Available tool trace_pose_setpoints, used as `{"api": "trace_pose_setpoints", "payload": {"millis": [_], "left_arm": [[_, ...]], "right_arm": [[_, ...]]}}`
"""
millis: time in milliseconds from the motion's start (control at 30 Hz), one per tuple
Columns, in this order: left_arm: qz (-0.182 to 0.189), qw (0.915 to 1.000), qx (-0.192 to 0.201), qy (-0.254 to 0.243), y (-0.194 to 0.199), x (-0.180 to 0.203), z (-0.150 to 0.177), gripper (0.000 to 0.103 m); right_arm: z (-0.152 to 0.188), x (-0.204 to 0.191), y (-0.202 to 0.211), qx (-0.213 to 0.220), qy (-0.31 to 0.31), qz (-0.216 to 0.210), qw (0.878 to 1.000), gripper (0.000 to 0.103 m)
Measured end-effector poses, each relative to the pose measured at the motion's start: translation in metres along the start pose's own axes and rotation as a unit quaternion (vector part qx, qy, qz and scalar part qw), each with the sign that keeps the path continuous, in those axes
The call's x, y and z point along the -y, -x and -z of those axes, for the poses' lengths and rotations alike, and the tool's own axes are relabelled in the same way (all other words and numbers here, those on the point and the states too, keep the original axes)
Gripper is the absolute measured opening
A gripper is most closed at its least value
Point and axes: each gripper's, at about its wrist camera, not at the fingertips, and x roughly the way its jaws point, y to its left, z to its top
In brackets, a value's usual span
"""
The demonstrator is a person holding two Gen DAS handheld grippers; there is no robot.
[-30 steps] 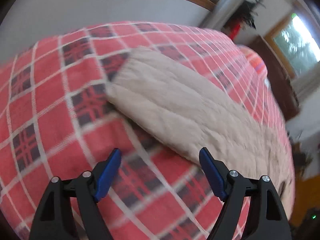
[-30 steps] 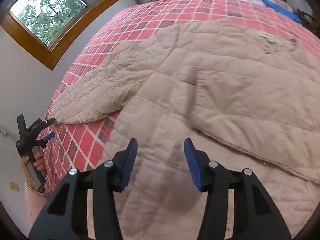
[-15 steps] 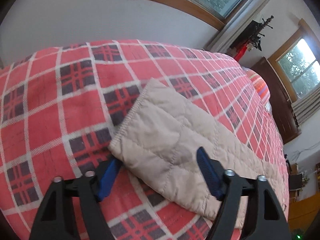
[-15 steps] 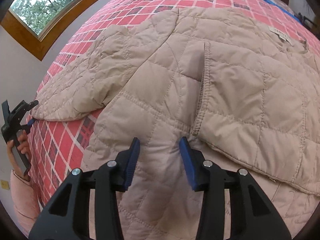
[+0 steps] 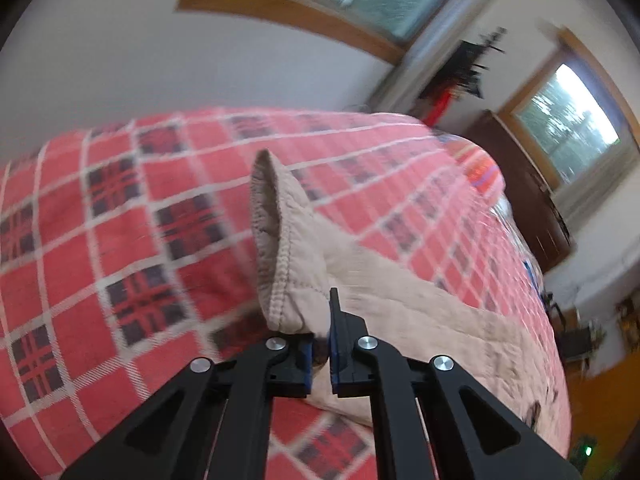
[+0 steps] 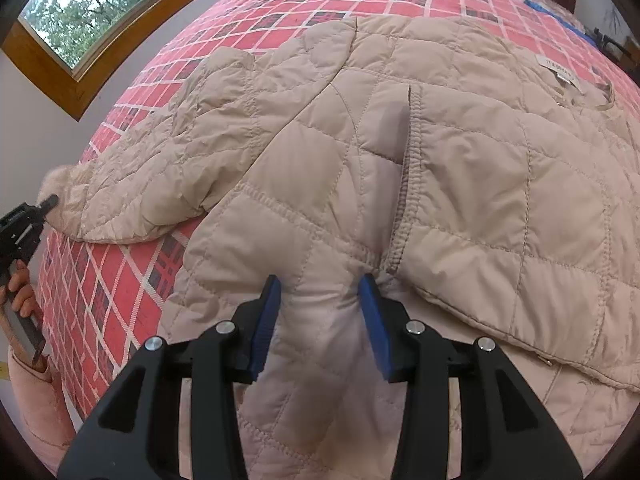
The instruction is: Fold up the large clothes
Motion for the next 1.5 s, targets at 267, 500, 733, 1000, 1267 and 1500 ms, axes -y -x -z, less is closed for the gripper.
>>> {"api": "trace_pose_setpoints", "payload": {"millis": [267, 500, 733, 1000, 1267, 1500], "left_arm": [[0.065, 0.9908, -0.024, -0.116, -0.003, 0.101, 0.031, 0.005], [0.076, 0.9834, -0.070, -0.149, -0.039, 0.142, 0.062, 0.005], [0.057, 0.9785, -0.128, -0.151, -0.082, 0.135, 0.097, 0.008], [0.173, 0.9646, -0.147, -0.134, -0.026, 0.122, 0.089, 0.048], [0.013, 0.9892, -0.065, -0.131, -0.019, 0.079, 0.052, 0.051], [0.013, 0.9902, -0.111, -0.084, -0.064, 0.052, 0.065, 0.049]], "right_arm": [[0.001, 0.004, 0.003, 0.002, -0.004, -0.013, 1.000, 0.041], [0.002, 0.009, 0.004, -0.001, -0.011, -0.022, 1.000, 0.038], [0.002, 0.009, 0.004, -0.002, -0.009, -0.019, 1.000, 0.038], [-0.001, 0.005, 0.004, -0.009, -0.009, -0.013, 1.000, 0.038], [-0.015, -0.028, 0.012, -0.012, 0.005, -0.056, 0.998, 0.041], [-0.039, -0.080, -0.002, -0.024, 0.026, -0.097, 0.995, 0.041]]}}
